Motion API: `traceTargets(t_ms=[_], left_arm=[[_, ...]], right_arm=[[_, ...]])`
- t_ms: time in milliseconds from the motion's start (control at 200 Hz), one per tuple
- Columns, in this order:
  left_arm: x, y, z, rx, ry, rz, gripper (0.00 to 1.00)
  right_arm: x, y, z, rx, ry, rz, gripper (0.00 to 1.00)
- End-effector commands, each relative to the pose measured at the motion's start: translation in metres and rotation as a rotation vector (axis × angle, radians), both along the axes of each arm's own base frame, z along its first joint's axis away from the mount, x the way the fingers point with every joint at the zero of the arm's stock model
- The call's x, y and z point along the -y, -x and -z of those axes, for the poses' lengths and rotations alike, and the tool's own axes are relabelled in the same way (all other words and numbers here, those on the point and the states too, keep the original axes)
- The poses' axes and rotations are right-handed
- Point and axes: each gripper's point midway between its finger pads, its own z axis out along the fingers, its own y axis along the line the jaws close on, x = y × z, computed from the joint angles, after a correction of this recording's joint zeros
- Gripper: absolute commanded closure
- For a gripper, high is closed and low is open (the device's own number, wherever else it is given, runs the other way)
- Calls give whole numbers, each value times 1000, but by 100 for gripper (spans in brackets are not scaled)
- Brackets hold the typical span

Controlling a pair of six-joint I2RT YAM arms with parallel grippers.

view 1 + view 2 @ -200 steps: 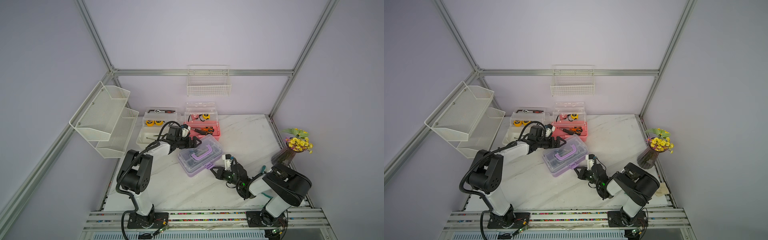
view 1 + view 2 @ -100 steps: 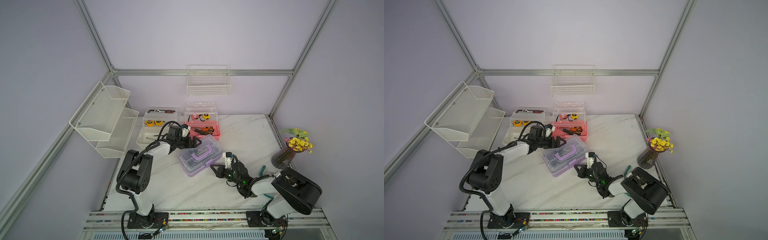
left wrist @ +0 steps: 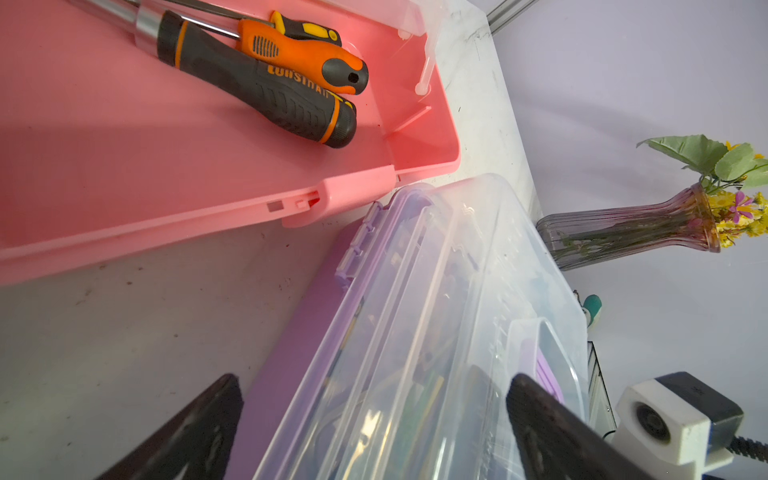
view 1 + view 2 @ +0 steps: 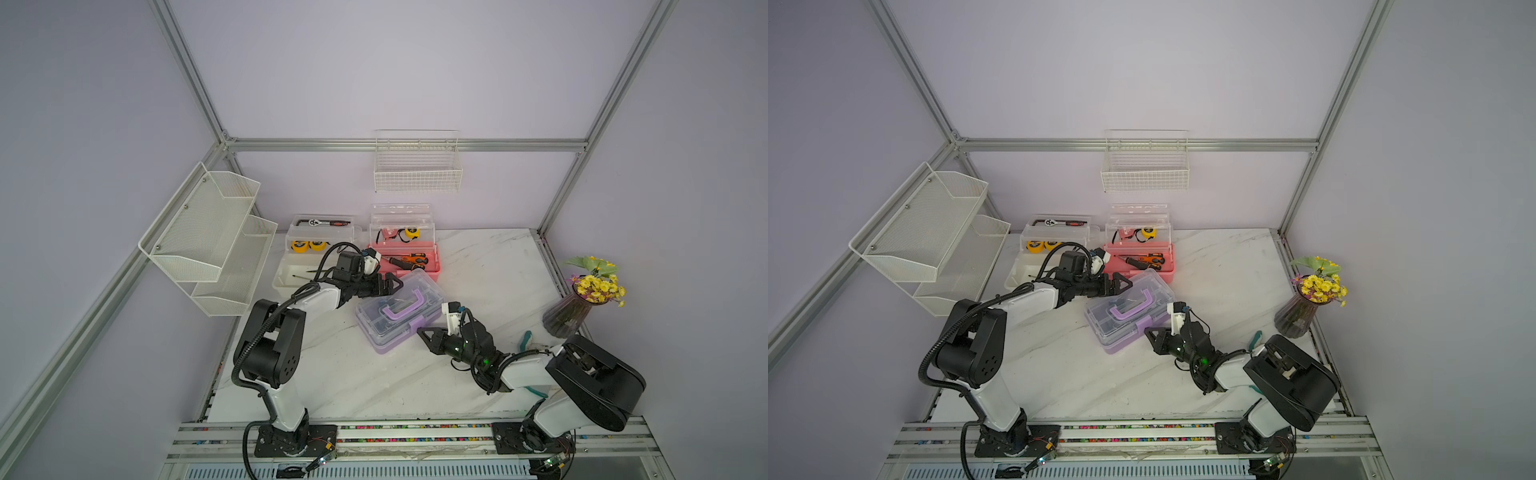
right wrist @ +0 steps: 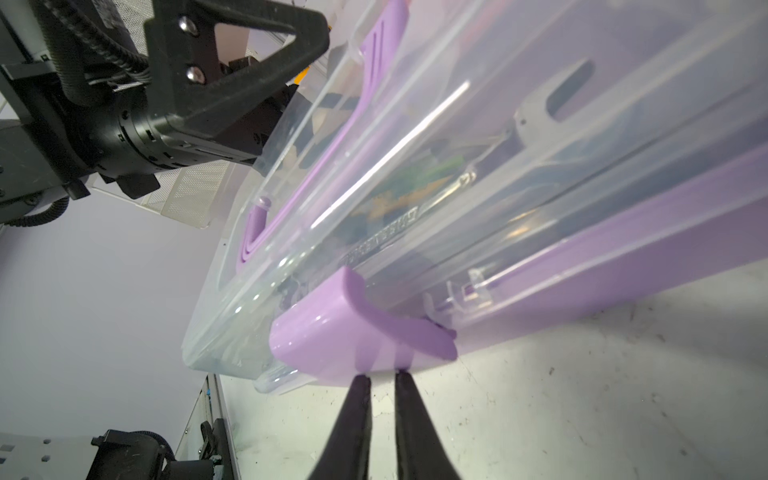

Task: Close toolboxes
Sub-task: Fasten the toolbox latch on the toolbox.

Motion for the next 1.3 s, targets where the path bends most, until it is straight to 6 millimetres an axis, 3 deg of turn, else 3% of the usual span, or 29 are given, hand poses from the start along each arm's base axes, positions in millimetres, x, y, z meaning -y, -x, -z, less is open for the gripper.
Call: traceTargets(t_ms=[0, 70, 325, 730, 1015, 1295], left_arm=[[-2, 15, 15, -57, -25, 9, 0], [-2, 15, 14, -54, -24, 8, 0], [-2, 15, 13, -51, -24, 10, 0], [-3, 16, 14, -54, -27, 9, 0], [-3, 17, 16, -59, -27, 10, 0], [-3, 17, 16, -56, -27, 8, 0]], right_arm=[[-4, -6, -21, 51, -24, 8, 64], [-4, -7, -22, 47, -35, 16, 51], [-4, -8, -19, 32, -67, 31, 34], [-1, -16, -16, 1, -86, 85, 37], [-4, -21, -21, -35, -117, 104, 30], [-3, -21, -8, -69, -96, 113, 34]])
